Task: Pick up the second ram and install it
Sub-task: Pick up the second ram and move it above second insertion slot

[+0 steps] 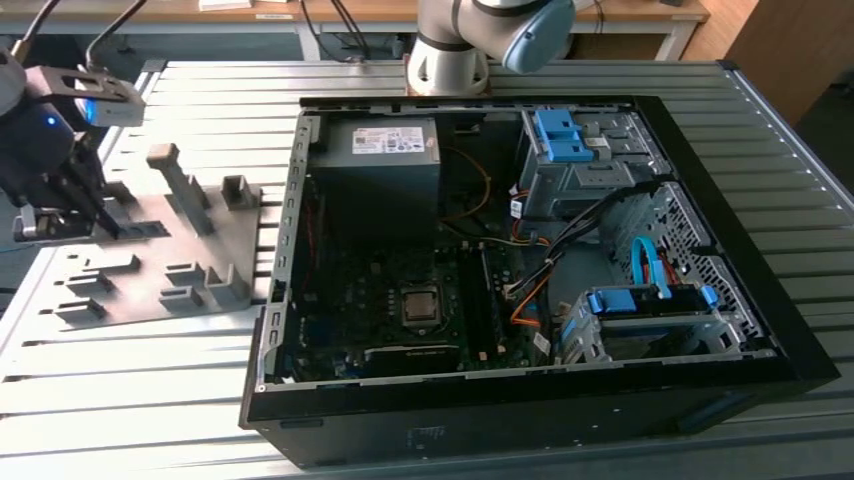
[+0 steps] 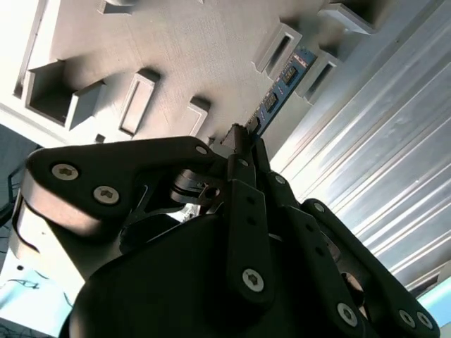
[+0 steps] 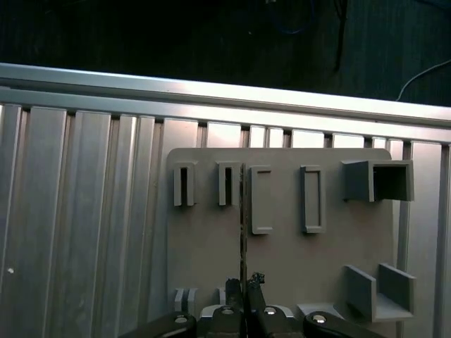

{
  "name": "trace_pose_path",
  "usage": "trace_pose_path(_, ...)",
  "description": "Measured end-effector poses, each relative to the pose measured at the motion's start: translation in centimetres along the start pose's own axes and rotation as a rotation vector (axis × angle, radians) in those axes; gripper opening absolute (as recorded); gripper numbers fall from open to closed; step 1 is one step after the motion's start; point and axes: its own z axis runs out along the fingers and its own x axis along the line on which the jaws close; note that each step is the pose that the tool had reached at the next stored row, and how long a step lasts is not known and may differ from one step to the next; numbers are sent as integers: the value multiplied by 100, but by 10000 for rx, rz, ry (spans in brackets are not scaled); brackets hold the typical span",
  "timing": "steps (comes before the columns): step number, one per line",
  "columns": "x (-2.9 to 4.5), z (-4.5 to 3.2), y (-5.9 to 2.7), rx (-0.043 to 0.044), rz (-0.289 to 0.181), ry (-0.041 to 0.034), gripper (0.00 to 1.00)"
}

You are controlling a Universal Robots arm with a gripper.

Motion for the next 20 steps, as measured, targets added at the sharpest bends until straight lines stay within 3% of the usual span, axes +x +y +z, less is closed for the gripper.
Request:
trace_pose_path(9, -17, -238, 5, 0, -1, -18, 14)
trace_pose_path(20, -29, -402, 9, 1, -1, -23, 14)
